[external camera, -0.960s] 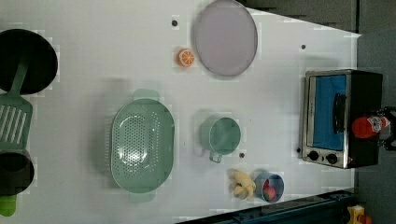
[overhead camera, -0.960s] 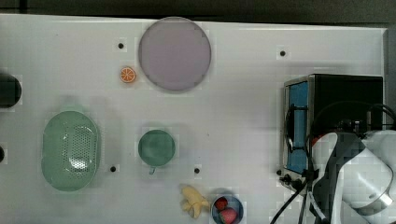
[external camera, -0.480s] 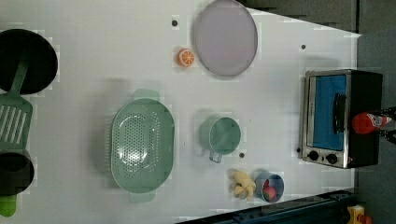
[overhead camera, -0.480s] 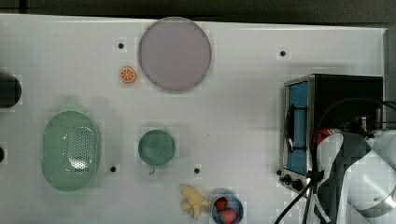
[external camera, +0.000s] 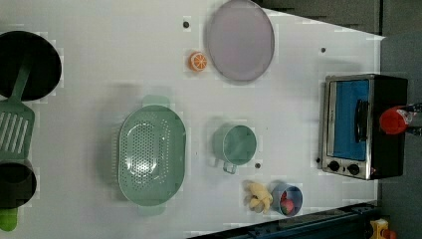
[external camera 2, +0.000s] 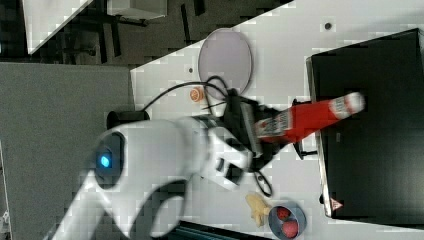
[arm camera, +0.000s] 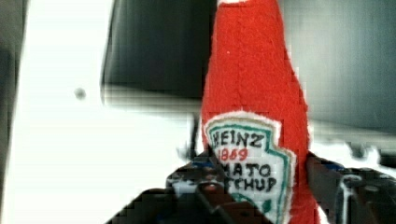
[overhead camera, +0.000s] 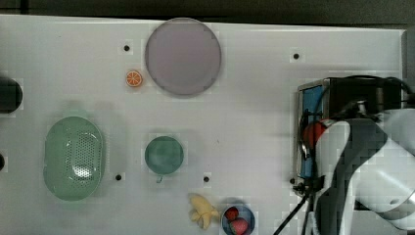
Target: Pick Ketchup from oven and place it on table.
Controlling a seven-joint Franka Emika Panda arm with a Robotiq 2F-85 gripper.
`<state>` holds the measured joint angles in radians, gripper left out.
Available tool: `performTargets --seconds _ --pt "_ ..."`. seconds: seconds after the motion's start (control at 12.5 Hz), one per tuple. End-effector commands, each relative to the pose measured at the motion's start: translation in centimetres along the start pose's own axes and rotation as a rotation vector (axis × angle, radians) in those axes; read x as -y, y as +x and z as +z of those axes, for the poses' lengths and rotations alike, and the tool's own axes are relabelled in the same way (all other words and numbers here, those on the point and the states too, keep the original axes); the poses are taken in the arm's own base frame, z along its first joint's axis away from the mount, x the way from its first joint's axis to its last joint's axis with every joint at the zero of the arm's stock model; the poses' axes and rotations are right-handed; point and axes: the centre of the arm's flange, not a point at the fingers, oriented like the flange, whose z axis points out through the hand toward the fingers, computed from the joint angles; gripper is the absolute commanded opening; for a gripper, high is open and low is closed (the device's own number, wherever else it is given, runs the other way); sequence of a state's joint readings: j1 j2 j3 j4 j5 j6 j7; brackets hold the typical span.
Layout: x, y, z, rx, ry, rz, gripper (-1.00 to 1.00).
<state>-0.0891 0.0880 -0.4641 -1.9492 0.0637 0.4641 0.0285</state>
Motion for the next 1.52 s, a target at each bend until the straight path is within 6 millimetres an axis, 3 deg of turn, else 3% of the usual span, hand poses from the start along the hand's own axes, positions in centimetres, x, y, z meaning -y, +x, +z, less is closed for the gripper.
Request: performTargets --seconds 0.08,0.16,0.24,0.48,0.64,0.72,0.88,1.12,1.28,1.52 --pt "2.7 -8.2 -9.0 0.001 0.107 -0.099 0.01" --pt "3.5 -10.3 -9.2 0.009 0.104 -0.124 0.01" --pt "4.7 -14.7 -8.5 0.028 0.079 -0.171 0.01" --pt "5.3 -20.0 -5.6 0.054 0.018 -0.147 0.01" --pt "5.3 -22.8 -2.9 0.067 -0.036 -0.094 0.01" --pt "5.3 -24.5 -0.6 0.057 -0.059 -0.078 0.01" --pt "5.0 -25.6 4.1 0.023 -0.084 -0.074 0.01" --pt "4.8 -25.8 13.5 0.023 -0.116 -0.063 0.01" --pt "5.3 -25.7 18.3 0.023 -0.124 -0.064 0.01" --pt "5.3 -25.7 23.4 0.019 -0.117 -0.065 0.01"
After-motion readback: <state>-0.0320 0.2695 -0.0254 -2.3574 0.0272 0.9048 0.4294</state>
